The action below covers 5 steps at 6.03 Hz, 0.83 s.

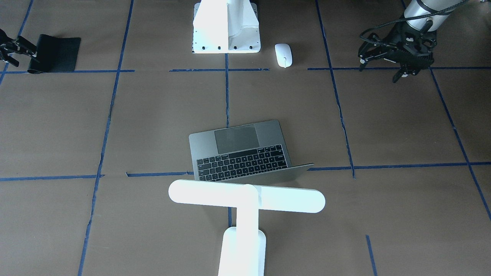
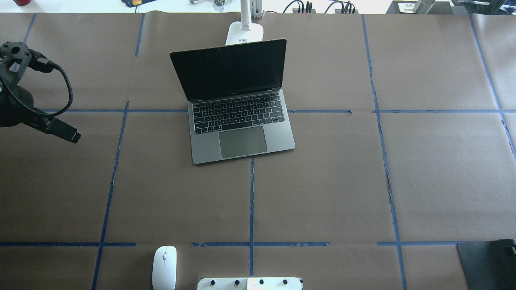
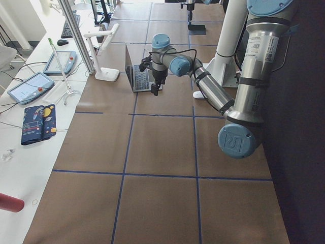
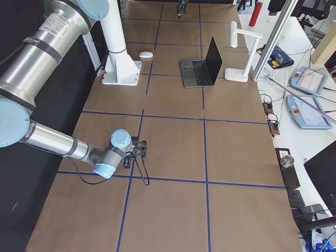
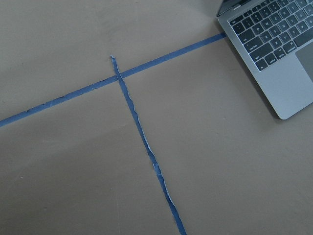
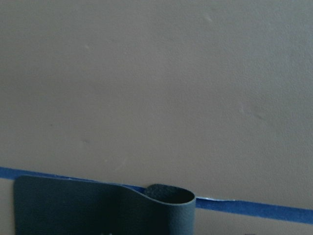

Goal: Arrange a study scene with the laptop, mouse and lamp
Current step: 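Reach the right gripper down and grasp the dark gray mouse pad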

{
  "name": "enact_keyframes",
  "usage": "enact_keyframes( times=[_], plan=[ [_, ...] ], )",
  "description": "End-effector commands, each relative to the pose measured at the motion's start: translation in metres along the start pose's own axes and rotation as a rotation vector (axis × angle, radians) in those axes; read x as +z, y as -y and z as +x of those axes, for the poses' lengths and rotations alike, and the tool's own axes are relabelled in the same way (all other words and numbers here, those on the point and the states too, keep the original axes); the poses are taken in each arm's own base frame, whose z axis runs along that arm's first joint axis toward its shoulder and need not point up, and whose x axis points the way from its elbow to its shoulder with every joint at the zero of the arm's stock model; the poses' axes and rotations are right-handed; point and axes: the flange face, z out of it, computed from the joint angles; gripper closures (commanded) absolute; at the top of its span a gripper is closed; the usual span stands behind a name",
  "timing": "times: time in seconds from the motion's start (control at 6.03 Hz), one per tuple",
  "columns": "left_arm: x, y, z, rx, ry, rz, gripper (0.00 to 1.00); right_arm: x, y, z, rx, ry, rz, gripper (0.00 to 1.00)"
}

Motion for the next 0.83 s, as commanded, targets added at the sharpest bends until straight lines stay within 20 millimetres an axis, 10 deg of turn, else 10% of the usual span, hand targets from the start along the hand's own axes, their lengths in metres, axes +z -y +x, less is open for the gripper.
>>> enact_keyframes(
  times=[0.0, 0.33, 0.66],
  plan=[
    [-0.004, -0.002, 0.003, 0.004, -0.002, 0.004, 0.00, 0.014, -0.005, 0.002, -0.035, -0.028, -0.013, 0.50],
    [-0.010, -0.011, 0.003, 0.006, -0.003, 0.006, 0.00, 0.002, -0.012, 0.000, -0.069, 0.031, 0.001, 0.96],
    [-0.008, -0.011, 0.001, 0.003, 0.000, 0.004, 0.00, 0.000, -0.012, -0.003, -0.081, 0.054, 0.009, 1.00]
  ],
)
